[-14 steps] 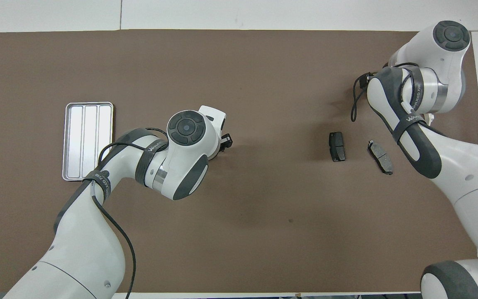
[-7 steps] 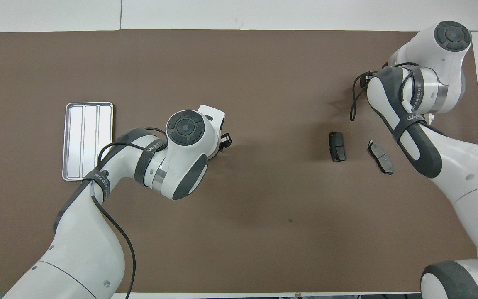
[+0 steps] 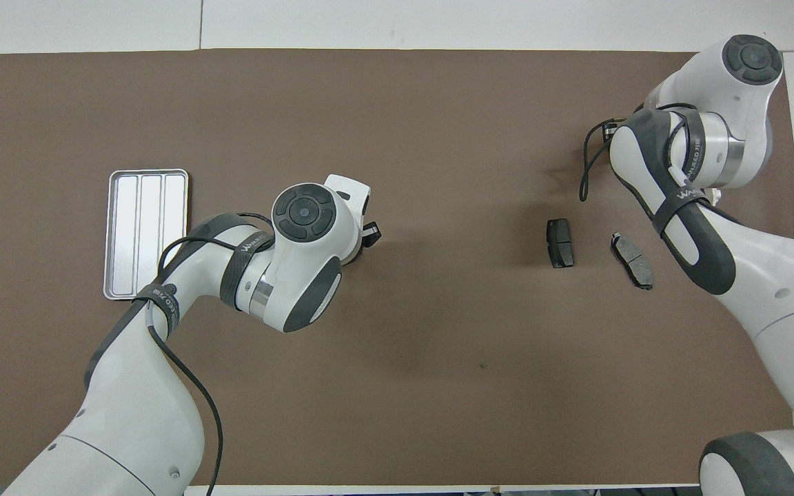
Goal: Pick bearing gear from pile to tray
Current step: 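Grasp the black bearing at the center with the left gripper, then carry the bearing to the tray while the right gripper reaches another bearing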
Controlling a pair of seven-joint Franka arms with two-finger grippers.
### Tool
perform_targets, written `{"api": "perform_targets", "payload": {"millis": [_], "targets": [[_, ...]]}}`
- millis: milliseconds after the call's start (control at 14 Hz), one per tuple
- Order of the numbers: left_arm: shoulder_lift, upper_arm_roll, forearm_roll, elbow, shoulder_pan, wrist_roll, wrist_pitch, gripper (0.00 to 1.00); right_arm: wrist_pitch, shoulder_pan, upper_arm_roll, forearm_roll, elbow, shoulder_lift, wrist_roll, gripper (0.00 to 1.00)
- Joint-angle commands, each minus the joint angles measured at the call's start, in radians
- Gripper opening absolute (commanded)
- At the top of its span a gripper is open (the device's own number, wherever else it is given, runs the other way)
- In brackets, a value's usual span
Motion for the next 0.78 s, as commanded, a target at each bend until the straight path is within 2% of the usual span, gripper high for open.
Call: {"api": "perform_targets", "payload": {"millis": [0, 142, 285, 499, 712], "targets": [[-0.012, 0.015, -0.006, -0.003, -0.002, -0.017, -0.058, 0.12, -0.011, -0.026, 0.011, -0.002, -0.010, 0.002, 0.005, 0.00], [-0.067, 0.015, -0.005, -0.020, 0.045, -0.001, -0.076, 0.12, -0.014, -0.029, 0.011, -0.002, -0.009, 0.002, 0.004, 0.00], [-0.151, 0.014, -0.005, -0.044, 0.143, 0.122, -0.154, 0.12, -0.025, -0.032, 0.011, -0.003, -0.005, 0.000, 0.005, 0.00], [-0.208, 0.012, -0.005, -0.060, 0.305, 0.398, -0.248, 0.12, -0.188, -0.012, 0.011, -0.016, 0.057, -0.030, 0.008, 0.00], [-0.213, 0.014, -0.005, -0.078, 0.423, 0.654, -0.247, 0.12, -0.390, 0.061, 0.008, -0.016, 0.070, -0.165, 0.072, 0.00]]}}
